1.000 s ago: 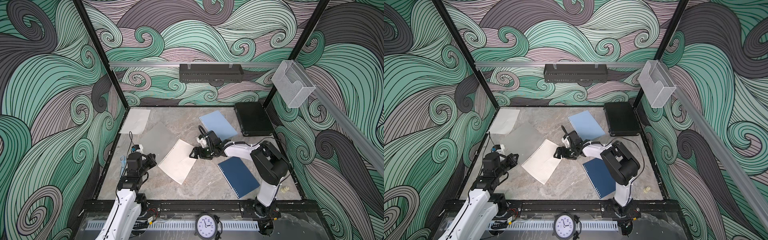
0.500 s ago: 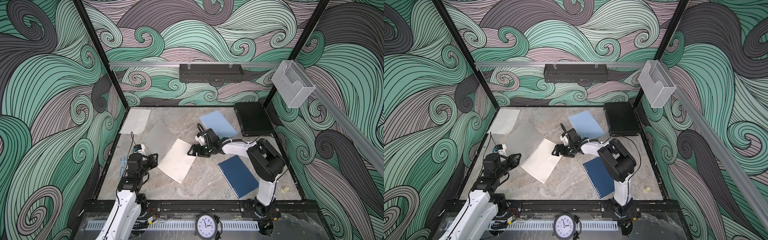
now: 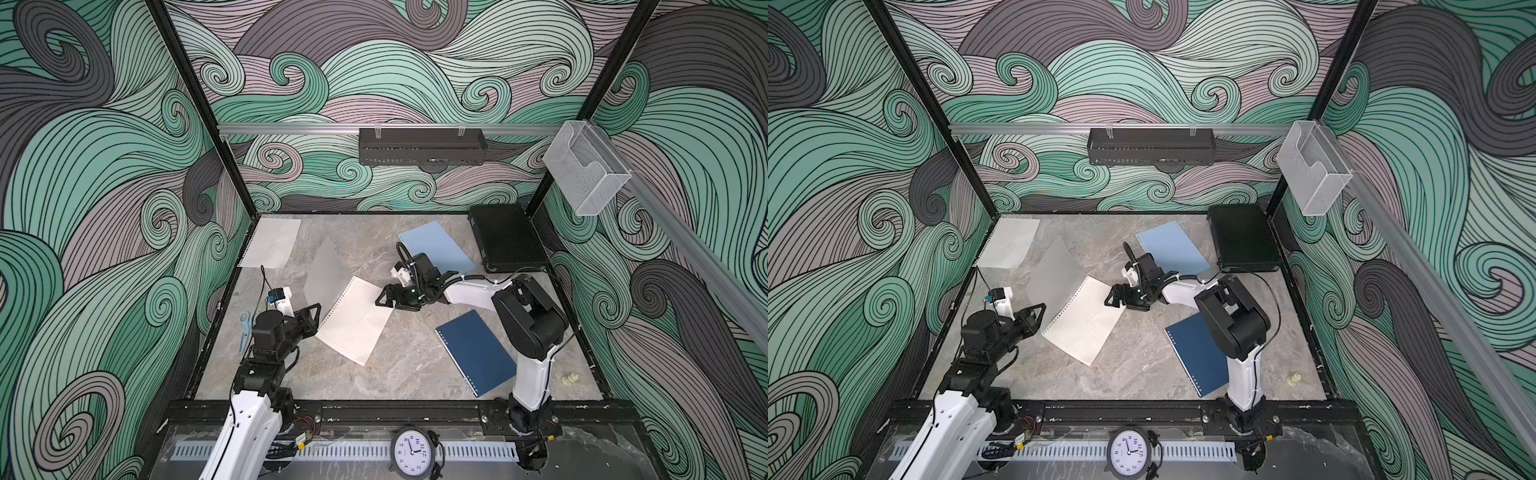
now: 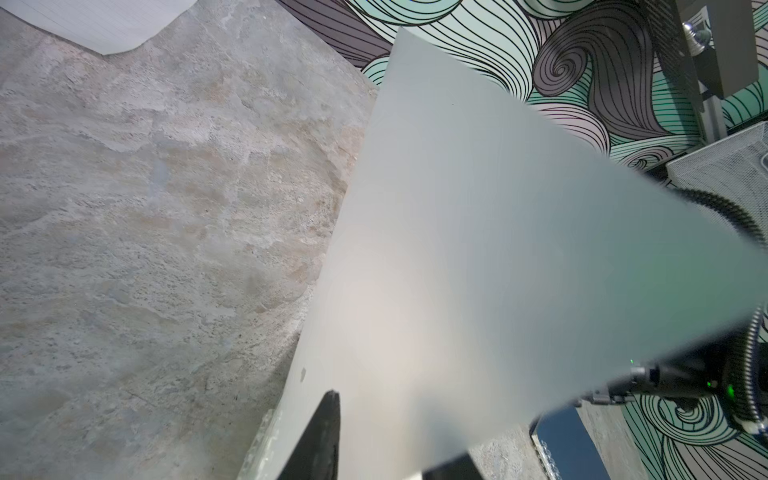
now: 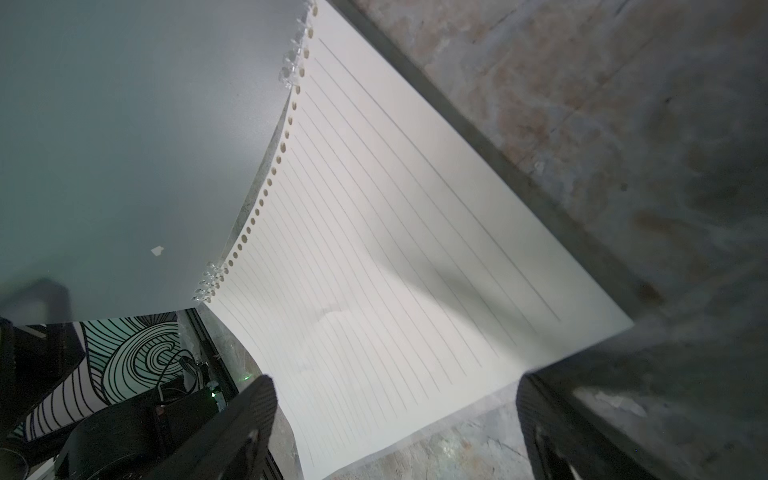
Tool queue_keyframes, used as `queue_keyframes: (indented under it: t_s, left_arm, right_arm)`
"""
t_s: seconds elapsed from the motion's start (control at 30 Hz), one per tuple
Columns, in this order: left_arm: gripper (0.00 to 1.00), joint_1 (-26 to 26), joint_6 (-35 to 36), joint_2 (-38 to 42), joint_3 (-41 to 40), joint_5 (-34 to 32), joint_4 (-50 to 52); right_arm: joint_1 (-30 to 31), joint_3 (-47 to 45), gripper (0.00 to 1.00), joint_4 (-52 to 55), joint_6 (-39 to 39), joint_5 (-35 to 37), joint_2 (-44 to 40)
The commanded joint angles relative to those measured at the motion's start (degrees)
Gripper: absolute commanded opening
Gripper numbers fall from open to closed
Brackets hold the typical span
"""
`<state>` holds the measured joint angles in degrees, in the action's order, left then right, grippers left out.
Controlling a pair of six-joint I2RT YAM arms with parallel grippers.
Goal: Tear off pages from different notebooks
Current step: Close the notebook at the center of the board.
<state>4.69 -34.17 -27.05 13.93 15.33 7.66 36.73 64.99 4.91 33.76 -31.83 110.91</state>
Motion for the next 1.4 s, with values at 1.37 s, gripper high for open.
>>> queue_keyframes:
  t_s: [1.37]
  left_arm:
    - [0.5, 16.62, 3.85, -3.97, 4.39, 4.89, -4.15]
  right_arm:
    - [-5.44, 2.31, 0.91, -4.09, 2.81, -4.29, 1.22]
